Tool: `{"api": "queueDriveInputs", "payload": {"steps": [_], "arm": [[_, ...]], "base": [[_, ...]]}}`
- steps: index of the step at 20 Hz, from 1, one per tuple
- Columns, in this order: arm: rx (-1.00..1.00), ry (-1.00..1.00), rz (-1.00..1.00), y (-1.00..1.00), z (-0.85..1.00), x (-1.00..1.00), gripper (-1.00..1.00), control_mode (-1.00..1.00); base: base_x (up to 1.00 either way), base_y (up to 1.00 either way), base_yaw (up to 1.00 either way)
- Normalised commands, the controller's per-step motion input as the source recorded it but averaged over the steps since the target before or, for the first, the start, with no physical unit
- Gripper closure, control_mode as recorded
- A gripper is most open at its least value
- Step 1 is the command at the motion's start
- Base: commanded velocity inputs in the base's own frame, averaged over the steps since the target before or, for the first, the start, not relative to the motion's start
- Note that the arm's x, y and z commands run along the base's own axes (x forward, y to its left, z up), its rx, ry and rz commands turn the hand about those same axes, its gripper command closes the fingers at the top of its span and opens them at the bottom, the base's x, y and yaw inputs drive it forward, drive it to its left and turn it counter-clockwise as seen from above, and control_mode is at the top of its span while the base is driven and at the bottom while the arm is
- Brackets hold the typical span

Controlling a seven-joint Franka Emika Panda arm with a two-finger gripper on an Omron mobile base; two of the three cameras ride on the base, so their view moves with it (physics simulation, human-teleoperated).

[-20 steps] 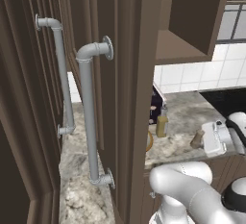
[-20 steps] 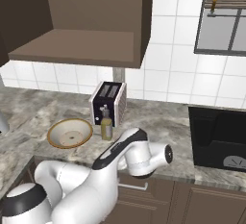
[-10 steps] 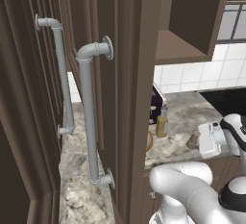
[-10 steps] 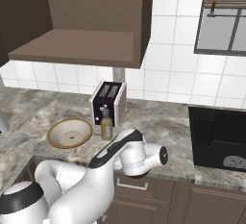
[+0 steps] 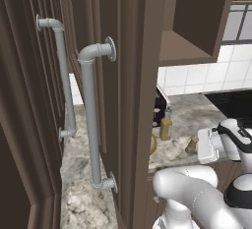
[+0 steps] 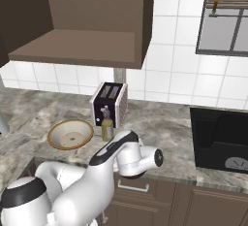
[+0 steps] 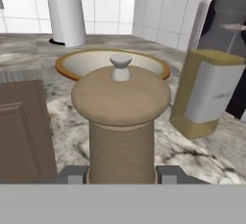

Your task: Retrieve the bottle and the shaker from the cabinet and place them next to the mixing bowl on the counter. Then add garlic from the fridge to the mixing bowl.

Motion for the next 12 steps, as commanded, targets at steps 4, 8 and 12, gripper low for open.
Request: {"api": "queueDriveInputs", "payload": {"steps": [4,8,12], "arm": [[-0.01,0.0,0.0,0.17,-0.19,0.12,1.0,-1.0],[0.0,0.0,-0.01,0.15,-0.15,0.2,1.0,-1.0],[0.0,-0.02,-0.02,0.14,-0.06,0.23,1.0,-1.0]], "base": [[0.0,0.0,0.0],[0.0,0.0,0.0],[0.0,0.0,0.0]]}}
